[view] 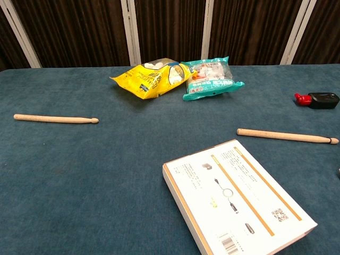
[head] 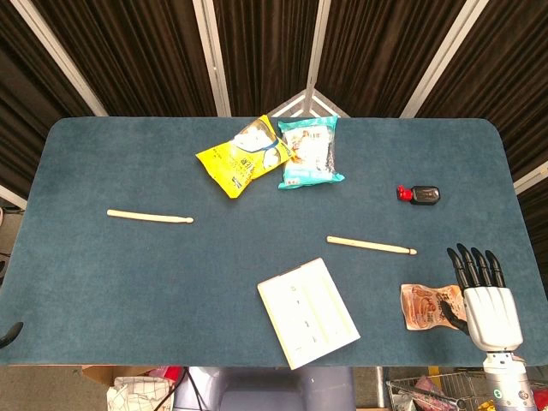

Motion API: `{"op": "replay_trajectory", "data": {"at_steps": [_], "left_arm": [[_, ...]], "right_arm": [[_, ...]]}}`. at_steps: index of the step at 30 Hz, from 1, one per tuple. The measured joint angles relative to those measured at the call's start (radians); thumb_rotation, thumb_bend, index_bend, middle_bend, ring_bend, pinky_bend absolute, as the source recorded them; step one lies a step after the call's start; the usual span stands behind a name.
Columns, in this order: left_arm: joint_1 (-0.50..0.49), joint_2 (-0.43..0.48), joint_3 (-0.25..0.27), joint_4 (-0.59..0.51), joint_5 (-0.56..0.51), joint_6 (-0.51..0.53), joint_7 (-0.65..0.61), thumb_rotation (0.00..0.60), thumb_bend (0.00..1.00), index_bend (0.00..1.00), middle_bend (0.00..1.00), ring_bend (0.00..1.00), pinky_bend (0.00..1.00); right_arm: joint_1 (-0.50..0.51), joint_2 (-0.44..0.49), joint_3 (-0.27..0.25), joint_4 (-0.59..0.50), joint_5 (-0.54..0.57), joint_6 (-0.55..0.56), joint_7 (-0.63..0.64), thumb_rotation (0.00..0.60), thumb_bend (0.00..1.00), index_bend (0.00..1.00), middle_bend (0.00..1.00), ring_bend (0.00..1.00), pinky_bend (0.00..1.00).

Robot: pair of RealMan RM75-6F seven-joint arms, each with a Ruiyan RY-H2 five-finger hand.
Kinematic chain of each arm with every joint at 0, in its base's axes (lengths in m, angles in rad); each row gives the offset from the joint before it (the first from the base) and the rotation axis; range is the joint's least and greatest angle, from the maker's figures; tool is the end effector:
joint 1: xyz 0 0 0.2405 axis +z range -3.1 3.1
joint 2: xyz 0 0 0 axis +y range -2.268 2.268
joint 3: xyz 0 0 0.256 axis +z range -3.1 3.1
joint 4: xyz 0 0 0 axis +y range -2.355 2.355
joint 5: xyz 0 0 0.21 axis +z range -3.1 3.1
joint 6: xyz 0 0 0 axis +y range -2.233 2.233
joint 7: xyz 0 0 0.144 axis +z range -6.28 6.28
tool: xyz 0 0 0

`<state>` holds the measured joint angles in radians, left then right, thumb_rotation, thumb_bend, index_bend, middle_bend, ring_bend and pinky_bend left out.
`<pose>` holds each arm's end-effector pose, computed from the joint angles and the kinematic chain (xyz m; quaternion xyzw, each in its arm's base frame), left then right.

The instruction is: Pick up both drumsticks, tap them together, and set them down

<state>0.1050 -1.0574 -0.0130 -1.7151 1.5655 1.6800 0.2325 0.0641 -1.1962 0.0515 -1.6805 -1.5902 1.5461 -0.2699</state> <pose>-0.3065 0.1141 0.1869 -0.5789 -0.3279 -0.3257 0.6718 -0.2781 -0.1728 0.1345 0.6245 -0.3171 0.3822 0.6028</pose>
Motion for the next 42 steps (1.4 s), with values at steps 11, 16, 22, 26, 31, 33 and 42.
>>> {"op": "replay_trajectory", "data": {"at_steps": [11, 16, 22, 26, 31, 33, 42], "left_arm": [[0.003, 0.000, 0.005, -0.005, 0.013, 0.009, 0.001, 0.600, 0.26, 0.03, 0.00, 0.00, 0.00], [0.007, 0.006, 0.003, -0.009, 0.012, 0.020, -0.021, 0.600, 0.26, 0.03, 0.00, 0.00, 0.00], [0.011, 0.016, -0.003, -0.007, -0.005, 0.021, -0.049, 0.600, 0.26, 0.03, 0.00, 0.00, 0.00], [0.014, 0.021, -0.008, -0.002, -0.015, 0.025, -0.070, 0.600, 0.27, 0.03, 0.00, 0.00, 0.00], [0.007, 0.022, -0.018, 0.000, -0.044, 0.006, -0.072, 0.600, 0.27, 0.03, 0.00, 0.00, 0.00], [0.003, 0.022, -0.021, -0.003, -0.052, -0.003, -0.067, 0.600, 0.27, 0.03, 0.00, 0.00, 0.00], [-0.005, 0.017, -0.028, -0.013, -0.071, -0.014, -0.041, 0.600, 0.26, 0.03, 0.00, 0.00, 0.00]], "right_arm": [[-0.002, 0.002, -0.002, -0.003, 0.004, -0.004, 0.014, 0.600, 0.29, 0.02, 0.07, 0.04, 0.00], [0.000, -0.029, 0.011, -0.010, 0.030, -0.003, 0.023, 0.600, 0.29, 0.08, 0.11, 0.06, 0.00], [0.005, -0.070, 0.025, -0.014, 0.043, -0.002, -0.004, 0.600, 0.29, 0.14, 0.18, 0.09, 0.00], [0.031, -0.098, 0.054, -0.028, 0.069, -0.023, -0.039, 0.600, 0.29, 0.17, 0.21, 0.10, 0.00], [0.082, -0.108, 0.091, -0.050, 0.129, -0.105, -0.065, 0.600, 0.29, 0.18, 0.23, 0.10, 0.00], [0.114, -0.114, 0.110, -0.055, 0.172, -0.156, -0.092, 0.600, 0.29, 0.19, 0.24, 0.11, 0.00], [0.272, -0.222, 0.192, 0.008, 0.420, -0.323, -0.298, 0.600, 0.29, 0.21, 0.28, 0.15, 0.00]]}}
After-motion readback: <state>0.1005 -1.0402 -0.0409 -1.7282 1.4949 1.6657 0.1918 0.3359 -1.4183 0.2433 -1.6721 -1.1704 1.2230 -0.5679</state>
